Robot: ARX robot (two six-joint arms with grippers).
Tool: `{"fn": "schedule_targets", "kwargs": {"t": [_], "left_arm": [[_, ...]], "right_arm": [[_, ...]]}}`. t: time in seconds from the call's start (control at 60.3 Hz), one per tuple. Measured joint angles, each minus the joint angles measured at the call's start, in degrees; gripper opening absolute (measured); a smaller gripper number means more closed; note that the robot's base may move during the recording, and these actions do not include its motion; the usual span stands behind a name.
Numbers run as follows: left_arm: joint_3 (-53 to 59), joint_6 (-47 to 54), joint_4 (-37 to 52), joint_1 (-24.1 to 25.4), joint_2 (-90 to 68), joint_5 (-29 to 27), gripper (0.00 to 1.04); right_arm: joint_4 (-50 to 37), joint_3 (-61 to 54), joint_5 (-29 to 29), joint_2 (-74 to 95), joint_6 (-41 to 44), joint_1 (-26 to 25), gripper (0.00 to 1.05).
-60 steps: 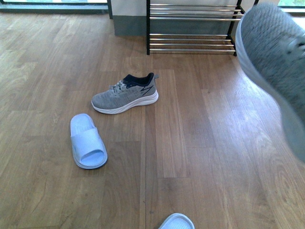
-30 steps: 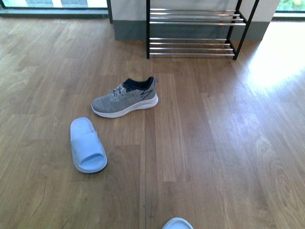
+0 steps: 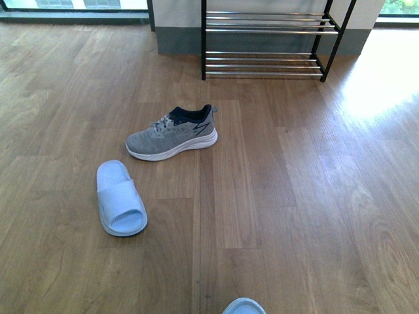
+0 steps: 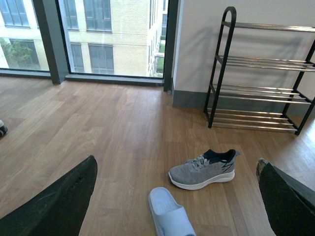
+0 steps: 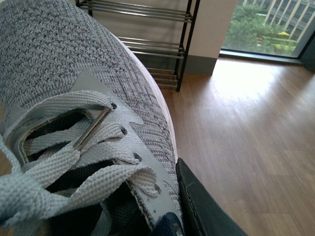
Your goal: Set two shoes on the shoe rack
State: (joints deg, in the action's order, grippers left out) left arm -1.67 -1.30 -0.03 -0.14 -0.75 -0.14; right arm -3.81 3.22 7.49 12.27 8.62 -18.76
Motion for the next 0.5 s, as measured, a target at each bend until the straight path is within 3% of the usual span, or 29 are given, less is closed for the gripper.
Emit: {"fn": "schedule_targets", "kwargs": {"t": [0.497], "left_arm": [[0.00,0.00,0.02,0.00,0.00,-0.04,0.95]], "right_arm": [[0.00,0.02,0.42,-0.04,0.00,0.07,0.01]]}}
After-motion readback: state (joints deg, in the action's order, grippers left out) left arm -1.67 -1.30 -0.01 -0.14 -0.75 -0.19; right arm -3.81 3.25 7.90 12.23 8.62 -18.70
